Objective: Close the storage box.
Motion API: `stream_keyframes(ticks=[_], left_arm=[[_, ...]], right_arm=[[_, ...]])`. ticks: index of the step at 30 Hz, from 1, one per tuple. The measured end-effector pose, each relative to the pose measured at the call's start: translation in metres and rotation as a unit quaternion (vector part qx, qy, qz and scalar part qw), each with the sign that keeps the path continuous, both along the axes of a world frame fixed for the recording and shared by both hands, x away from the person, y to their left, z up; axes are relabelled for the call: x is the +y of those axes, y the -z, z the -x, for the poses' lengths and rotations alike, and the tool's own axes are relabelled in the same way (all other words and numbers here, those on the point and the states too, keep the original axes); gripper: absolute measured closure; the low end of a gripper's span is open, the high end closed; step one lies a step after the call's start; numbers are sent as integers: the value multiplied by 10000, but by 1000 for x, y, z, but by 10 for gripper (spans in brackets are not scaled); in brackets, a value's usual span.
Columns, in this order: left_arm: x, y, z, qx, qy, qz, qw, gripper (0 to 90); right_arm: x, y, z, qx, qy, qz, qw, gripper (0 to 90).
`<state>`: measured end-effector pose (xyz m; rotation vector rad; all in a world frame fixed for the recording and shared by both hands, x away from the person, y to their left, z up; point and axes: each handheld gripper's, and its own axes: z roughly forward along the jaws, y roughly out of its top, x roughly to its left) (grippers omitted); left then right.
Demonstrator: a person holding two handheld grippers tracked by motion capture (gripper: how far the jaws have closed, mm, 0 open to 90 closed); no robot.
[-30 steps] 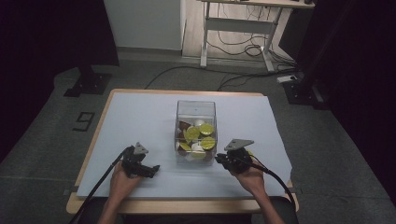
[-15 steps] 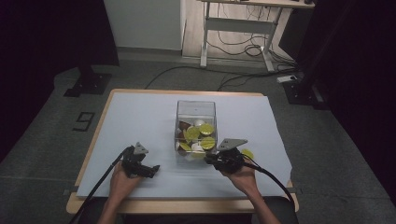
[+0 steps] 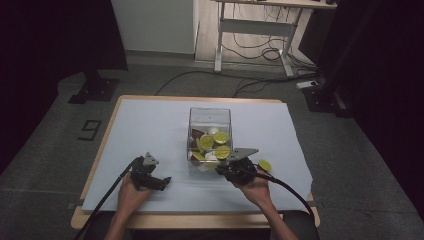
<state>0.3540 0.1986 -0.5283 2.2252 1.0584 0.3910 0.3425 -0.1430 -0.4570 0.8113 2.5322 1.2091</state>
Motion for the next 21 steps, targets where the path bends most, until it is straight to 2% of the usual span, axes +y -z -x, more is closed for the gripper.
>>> stream_keyframes(ticks=[7,21], left_arm=[[0,0,0,0,2,-4,10000,0],[0,0,0,1,4,-3,10000,0]], right_arm=[[5,0,-6,-92,214,118,9997,823],[7,1,-18,-157,320,139,9993,823]])
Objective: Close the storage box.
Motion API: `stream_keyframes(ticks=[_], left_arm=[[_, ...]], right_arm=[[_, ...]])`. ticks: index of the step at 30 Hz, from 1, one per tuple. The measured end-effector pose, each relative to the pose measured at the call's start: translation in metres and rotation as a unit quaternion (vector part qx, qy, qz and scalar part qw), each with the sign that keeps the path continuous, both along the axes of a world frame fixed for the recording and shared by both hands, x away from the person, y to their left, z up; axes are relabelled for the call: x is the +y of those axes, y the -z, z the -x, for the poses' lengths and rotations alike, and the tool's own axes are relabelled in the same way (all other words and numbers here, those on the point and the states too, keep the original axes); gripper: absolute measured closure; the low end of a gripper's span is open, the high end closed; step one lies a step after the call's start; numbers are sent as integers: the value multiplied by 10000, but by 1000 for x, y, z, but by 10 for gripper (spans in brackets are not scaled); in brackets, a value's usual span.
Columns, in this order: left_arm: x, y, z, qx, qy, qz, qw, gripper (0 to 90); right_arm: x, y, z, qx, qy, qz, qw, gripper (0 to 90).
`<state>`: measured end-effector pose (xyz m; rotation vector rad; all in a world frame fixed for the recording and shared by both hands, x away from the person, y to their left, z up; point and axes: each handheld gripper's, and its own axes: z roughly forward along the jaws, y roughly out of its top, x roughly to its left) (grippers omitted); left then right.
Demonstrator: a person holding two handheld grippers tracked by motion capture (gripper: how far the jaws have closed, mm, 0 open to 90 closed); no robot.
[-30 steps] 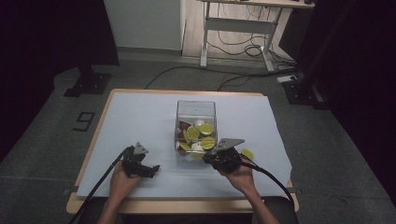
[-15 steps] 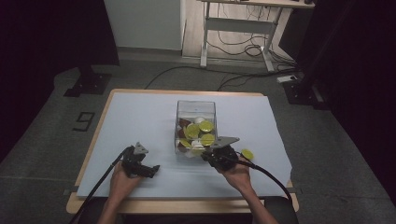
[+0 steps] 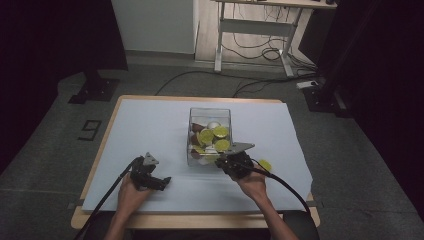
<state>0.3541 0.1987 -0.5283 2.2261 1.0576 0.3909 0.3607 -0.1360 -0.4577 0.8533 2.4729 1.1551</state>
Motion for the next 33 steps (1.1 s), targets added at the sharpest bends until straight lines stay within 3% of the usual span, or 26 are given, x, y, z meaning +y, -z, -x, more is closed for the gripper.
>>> stream_keyframes(ticks=[33], left_arm=[[0,0,0,2,1,-3,10000,0]], right_arm=[[4,3,-25,-62,348,-103,9993,823]])
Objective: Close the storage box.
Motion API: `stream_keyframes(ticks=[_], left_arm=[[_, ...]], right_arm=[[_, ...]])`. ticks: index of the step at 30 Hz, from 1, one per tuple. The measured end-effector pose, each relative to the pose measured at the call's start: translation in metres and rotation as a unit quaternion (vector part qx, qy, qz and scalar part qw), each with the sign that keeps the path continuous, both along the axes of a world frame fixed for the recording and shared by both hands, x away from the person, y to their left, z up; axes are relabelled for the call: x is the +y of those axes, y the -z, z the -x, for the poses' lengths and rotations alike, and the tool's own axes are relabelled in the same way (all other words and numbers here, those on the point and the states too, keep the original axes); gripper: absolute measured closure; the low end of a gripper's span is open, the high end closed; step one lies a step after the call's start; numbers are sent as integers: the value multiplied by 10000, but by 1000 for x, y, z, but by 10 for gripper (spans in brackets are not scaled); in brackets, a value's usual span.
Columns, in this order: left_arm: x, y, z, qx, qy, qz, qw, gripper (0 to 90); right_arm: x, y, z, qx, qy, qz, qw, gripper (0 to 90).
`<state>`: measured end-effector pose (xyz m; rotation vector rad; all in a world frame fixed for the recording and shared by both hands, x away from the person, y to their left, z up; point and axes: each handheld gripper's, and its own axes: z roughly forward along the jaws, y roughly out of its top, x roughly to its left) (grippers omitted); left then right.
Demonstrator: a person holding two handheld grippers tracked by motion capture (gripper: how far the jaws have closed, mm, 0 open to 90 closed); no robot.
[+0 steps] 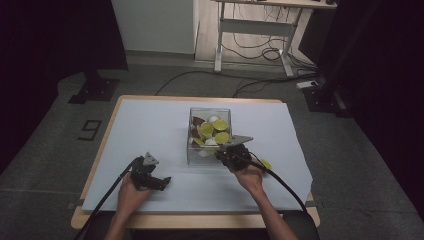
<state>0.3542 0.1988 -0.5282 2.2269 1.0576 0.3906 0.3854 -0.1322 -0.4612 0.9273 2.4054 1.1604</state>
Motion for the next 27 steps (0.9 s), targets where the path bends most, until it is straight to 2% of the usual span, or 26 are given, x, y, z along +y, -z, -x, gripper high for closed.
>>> stream_keyframes(ticks=[5,13,20,27], left_arm=[[0,0,0,0,0,0,10000,0],[0,0,0,-1,-1,0,10000,0],[0,0,0,-2,0,2,10000,0],[0,0,0,-3,-3,4,10000,0]], right_arm=[[1,1,0,-78,-1,40,10000,822],[0,0,-1,-33,-56,43,10000,813],[1,-1,1,37,-168,46,9998,712],[2,-2,7,43,-300,244,9992,571]])
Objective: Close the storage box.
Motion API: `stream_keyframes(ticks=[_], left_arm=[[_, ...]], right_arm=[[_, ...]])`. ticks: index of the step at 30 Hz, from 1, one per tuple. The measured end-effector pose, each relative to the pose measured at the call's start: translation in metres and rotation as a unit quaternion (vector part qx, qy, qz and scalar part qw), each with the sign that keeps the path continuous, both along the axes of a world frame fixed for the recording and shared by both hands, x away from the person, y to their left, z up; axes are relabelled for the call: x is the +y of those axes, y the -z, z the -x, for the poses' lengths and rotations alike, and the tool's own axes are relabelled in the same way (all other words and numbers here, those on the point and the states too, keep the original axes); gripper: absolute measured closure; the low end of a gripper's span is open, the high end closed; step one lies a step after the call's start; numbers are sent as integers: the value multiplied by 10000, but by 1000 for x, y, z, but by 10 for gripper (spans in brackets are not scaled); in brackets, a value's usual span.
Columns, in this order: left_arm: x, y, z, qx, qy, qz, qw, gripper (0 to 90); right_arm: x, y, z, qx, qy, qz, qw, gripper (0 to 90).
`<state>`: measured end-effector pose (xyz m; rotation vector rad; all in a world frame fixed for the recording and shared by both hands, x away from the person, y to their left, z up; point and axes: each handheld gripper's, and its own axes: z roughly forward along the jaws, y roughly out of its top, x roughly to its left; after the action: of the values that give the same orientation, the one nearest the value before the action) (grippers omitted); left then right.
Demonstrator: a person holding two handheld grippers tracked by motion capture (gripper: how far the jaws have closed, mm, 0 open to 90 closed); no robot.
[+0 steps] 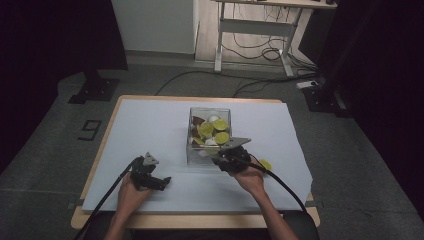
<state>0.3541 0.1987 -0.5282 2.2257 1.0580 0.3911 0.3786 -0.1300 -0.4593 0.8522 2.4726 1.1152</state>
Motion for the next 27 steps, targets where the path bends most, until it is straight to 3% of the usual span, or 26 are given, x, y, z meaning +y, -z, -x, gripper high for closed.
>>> stream_keyframes(ticks=[9,15,27], left_arm=[[0,0,0,-3,0,0,10000,0],[0,0,0,-1,2,0,10000,0],[0,0,0,0,2,-1,10000,0]], right_arm=[[-1,-2,8,-145,-65,291,9995,413],[0,-2,12,-66,-145,428,9990,353],[-9,-2,15,188,-85,415,9989,261]])
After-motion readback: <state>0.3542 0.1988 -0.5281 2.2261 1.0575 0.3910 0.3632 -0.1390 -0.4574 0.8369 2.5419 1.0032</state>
